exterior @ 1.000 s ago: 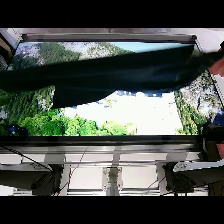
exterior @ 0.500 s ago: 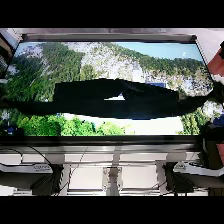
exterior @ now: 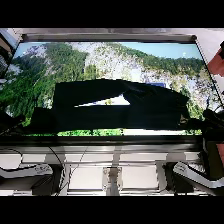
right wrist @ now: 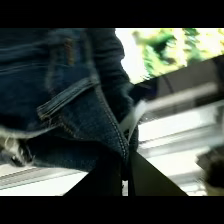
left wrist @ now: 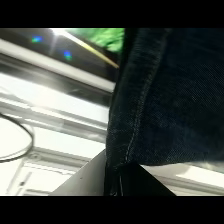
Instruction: Fold the clothes and pants, and hang the long-sleeved shirts on hangers.
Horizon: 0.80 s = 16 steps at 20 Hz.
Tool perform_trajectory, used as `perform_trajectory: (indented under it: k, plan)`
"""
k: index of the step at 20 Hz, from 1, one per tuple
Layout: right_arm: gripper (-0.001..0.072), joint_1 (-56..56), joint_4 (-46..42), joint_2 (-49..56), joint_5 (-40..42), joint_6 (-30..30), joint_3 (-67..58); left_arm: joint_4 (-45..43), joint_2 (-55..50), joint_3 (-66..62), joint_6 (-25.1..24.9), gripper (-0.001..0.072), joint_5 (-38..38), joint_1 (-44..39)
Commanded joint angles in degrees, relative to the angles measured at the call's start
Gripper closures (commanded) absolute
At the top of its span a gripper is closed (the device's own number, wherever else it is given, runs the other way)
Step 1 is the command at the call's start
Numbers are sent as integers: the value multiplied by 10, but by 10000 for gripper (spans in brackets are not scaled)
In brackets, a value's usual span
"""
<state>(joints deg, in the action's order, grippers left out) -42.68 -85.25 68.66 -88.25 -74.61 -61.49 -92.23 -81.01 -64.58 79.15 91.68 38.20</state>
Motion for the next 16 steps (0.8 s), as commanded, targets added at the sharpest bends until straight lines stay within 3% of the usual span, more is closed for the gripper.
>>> perform_trajectory:
  k: [1, 11, 12, 13, 14, 15, 16]
  plan:
    - [703, -28, -31, -8, 8, -7, 16, -38, 7, 30, -17, 683, -34, 21]
    - [702, -59, -31, -7, 14, 18, 17, -38, 4, 30, -66, 673, -48, 72]
    - [702, -59, -31, -7, 8, 19, 17, -38, 4, 30, -68, 600, -46, 72]
    - [700, -59, -30, -7, 2, 20, 17, -38, 4, 30, -68, 462, -46, 72]
    - [643, -59, -30, -7, -8, 22, 17, -38, 4, 30, -68, 438, -47, 72]
    - [500, -59, -26, -7, -12, 21, 17, -37, 4, 29, -68, 402, -48, 71]
    - [424, -59, -19, -7, -13, 21, 17, -35, 4, 27, -68, 402, -50, 71]
